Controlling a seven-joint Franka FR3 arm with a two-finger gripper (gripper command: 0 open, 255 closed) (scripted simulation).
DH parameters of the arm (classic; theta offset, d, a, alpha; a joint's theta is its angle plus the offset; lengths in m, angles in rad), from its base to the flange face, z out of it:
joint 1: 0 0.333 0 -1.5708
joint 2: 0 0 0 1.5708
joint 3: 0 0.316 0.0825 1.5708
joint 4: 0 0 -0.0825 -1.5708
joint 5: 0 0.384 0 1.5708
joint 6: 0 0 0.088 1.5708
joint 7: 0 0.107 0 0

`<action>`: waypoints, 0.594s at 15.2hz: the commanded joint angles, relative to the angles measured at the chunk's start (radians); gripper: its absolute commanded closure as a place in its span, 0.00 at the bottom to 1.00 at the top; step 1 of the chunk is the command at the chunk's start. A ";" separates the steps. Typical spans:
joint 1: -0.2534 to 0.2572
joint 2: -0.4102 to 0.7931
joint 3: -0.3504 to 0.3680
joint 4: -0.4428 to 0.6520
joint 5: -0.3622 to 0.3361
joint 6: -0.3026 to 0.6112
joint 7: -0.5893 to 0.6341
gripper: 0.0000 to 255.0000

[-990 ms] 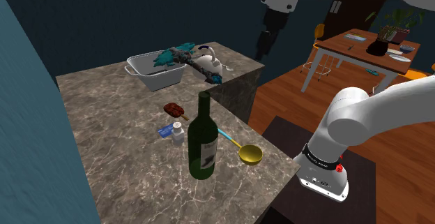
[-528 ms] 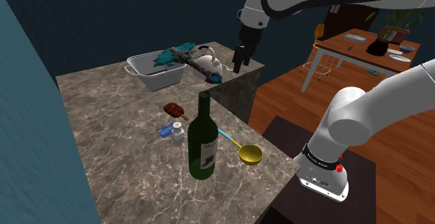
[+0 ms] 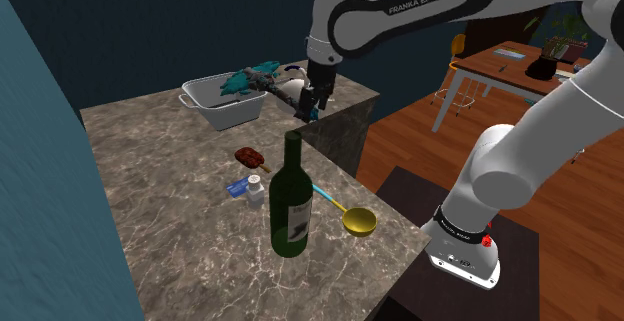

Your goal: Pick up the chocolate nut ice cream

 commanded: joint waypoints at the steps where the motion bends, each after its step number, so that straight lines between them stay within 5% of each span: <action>1: 0.003 0.082 0.018 0.031 -0.011 0.050 0.022 0.00; 9: 0.028 0.390 0.072 0.204 -0.096 0.169 0.132 0.00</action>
